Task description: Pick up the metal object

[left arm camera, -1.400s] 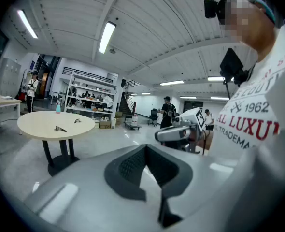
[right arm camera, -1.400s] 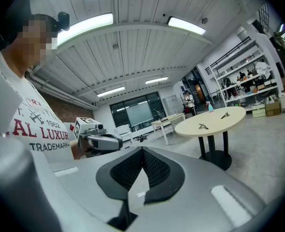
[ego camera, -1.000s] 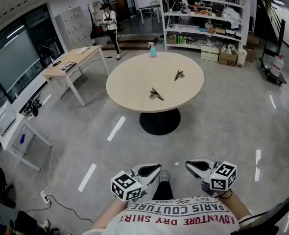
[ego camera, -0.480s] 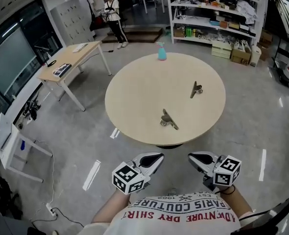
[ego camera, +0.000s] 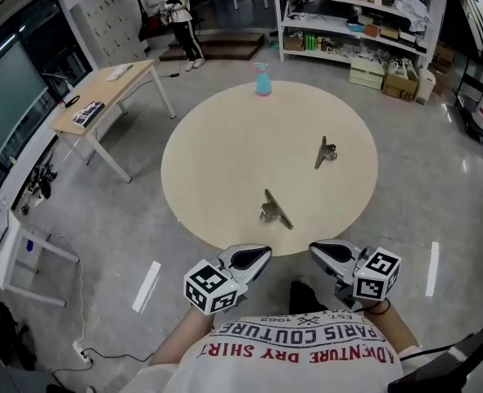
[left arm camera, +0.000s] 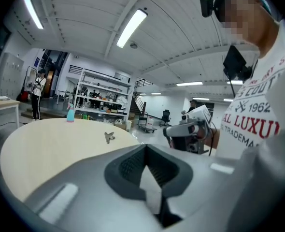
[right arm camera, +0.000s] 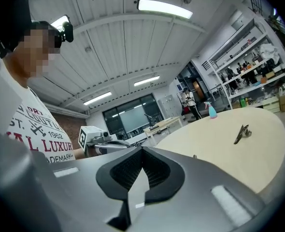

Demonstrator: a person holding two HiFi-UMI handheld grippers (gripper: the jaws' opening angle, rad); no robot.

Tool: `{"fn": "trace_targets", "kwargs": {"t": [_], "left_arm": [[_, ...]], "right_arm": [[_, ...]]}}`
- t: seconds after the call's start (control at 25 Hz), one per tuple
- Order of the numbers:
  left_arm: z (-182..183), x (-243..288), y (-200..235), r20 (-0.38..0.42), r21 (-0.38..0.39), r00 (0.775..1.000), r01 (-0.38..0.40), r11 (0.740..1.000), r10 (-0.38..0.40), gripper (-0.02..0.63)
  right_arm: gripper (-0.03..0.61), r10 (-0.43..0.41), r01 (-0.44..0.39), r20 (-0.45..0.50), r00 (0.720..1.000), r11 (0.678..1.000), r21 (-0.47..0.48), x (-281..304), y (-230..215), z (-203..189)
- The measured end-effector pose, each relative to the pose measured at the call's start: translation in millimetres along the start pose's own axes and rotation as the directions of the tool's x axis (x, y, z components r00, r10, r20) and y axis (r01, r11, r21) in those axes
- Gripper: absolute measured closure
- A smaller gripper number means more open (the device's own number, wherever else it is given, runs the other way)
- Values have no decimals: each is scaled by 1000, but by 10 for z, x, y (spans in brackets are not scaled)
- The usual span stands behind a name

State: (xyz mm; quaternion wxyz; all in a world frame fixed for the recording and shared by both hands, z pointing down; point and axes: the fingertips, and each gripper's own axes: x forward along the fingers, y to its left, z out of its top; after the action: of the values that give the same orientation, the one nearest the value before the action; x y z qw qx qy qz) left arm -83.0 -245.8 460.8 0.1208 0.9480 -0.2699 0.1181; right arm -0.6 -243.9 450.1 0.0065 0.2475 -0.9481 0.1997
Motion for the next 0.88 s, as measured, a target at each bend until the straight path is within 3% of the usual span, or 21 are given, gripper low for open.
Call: {"fn": "trace_targets", "kwargs": {"t": [0.36, 0.4, 0.44, 0.52, 0.6, 0.72, 0.88], "left_arm": [[199, 296, 505, 76, -25, 995, -69, 997, 70, 611], [199, 328, 605, 92, -29, 992, -83, 996, 85, 567], [184, 365, 705, 101, -40, 990, -90, 995, 94, 476], [116, 459, 875, 98, -61, 990, -91, 994, 97, 422], [5, 590, 1014, 62, -42, 994, -85, 995, 88, 356], [-298, 844, 1221, -65, 45, 996, -59, 997, 62, 257], [-827, 1164, 1605, -260, 142, 963, -39, 989, 76, 210]], "right_arm": [[577, 34, -34, -8, 999, 999, 32, 180, -508, 161], [577, 36, -35, -12, 999, 999, 33, 208, -560, 174], [577, 36, -36, -18, 999, 999, 34, 235, -612, 183], [577, 35, -34, -27, 999, 999, 36, 276, -725, 202], [577, 32, -31, -31, 999, 999, 40, 303, -849, 239], [577, 27, -26, -36, 999, 998, 54, 336, -1035, 262], [577, 16, -12, -66, 998, 998, 66, 397, -1295, 262]]}}
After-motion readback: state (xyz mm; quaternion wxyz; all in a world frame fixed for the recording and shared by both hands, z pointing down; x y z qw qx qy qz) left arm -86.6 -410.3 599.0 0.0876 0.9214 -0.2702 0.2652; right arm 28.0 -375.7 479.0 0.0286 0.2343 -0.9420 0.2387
